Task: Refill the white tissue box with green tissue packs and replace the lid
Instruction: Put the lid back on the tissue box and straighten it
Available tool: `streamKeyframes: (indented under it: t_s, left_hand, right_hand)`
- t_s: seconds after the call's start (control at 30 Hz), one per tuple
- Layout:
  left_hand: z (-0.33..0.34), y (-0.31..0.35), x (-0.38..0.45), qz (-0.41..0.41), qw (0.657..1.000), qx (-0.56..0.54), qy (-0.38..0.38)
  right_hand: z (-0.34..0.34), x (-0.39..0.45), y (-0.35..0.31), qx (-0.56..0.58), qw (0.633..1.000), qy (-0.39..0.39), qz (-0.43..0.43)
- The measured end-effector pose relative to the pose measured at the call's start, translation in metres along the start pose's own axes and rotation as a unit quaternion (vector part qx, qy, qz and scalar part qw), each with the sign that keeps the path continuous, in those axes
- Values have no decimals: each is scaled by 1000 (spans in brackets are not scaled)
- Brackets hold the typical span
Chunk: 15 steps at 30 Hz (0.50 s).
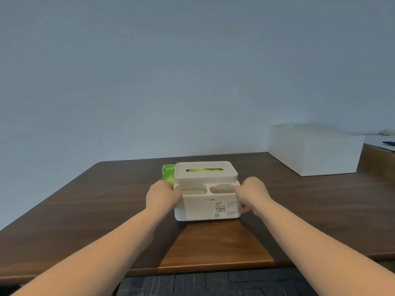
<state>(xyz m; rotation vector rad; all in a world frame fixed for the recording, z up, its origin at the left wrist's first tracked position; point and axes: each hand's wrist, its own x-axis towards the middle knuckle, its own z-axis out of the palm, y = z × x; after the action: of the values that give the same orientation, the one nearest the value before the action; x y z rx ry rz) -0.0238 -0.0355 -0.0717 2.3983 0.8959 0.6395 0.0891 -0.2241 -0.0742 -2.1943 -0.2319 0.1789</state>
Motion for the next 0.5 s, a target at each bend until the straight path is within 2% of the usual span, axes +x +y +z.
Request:
streamKeyframes:
  t_s: [0.37,0.5]
  left_hand:
    - [68,84,42,71,997,-6,-3]
    - [102,117,72,68,997,-37,-12]
  right_hand:
    - [-62,70,28,-43,996,74,16]
    - [-85,114,32,-54,993,103,18]
